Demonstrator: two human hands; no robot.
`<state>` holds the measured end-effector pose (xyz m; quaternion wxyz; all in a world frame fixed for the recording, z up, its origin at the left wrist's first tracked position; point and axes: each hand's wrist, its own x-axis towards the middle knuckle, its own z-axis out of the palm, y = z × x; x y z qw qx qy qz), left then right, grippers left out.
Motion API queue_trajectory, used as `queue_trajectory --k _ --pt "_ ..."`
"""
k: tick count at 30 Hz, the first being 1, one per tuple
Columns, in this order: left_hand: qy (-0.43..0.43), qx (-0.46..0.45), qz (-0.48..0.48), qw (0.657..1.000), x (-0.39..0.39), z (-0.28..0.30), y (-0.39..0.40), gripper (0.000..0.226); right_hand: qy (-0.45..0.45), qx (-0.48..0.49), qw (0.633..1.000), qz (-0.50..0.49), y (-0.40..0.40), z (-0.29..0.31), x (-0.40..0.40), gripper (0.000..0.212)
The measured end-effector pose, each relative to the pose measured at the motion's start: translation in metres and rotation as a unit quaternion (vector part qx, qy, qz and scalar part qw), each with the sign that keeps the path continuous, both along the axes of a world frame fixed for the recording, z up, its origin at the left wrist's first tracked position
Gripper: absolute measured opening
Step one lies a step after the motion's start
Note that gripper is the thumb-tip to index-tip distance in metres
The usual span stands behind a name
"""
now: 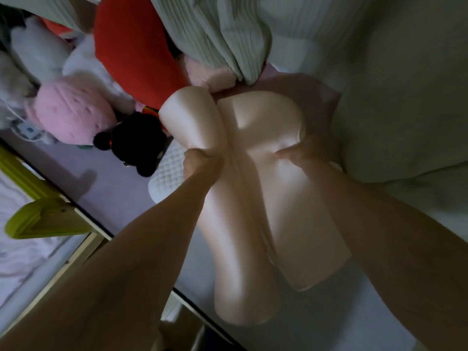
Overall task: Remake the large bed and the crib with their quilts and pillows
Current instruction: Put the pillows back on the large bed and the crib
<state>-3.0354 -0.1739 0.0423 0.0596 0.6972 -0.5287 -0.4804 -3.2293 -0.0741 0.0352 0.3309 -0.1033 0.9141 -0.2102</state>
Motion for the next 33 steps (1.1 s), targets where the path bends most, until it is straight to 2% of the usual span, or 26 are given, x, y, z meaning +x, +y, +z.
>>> queue_trajectory --k 4,9,14,17,18,21,23,28,33 --pt "-0.036 -0.073 -0.016 0.997 0.033 0.042 -0.011 0.049 0.051 -0.057 0.996 0.040 -0.016 0.043 0.042 0.070" --pt "-0.032 -0.137 0.036 0.989 0.143 0.113 -0.046 0.051 0.133 -0.115 0.967 0.185 -0.064 0.114 0.144 0.056" --pt "-0.079 -0.194 0.111 0.972 0.295 0.186 -0.057 0.034 0.162 -0.160 0.925 0.304 -0.115 0.177 0.291 0.049" --pt "-0.082 -0.210 0.177 0.958 0.392 0.206 -0.048 0.041 0.171 -0.200 0.900 0.348 -0.128 0.202 0.381 0.050" --pt "-0.084 -0.222 0.215 0.947 0.450 0.215 -0.036 0.042 0.173 -0.223 0.880 0.382 -0.133 0.208 0.435 0.050" --pt "-0.097 -0.243 0.268 0.927 0.548 0.224 -0.009 0.043 0.165 -0.250 0.856 0.423 -0.134 0.221 0.535 0.053" --pt "-0.112 -0.253 0.321 0.906 0.646 0.232 0.021 0.042 0.157 -0.273 0.827 0.466 -0.128 0.225 0.636 0.054" --pt "-0.129 -0.250 0.402 0.872 0.828 0.241 0.072 0.040 0.138 -0.301 0.768 0.548 -0.107 0.232 0.825 0.053" --pt "-0.148 -0.231 0.448 0.851 0.955 0.249 0.090 0.045 0.092 -0.303 0.721 0.616 -0.105 0.235 0.955 0.038"
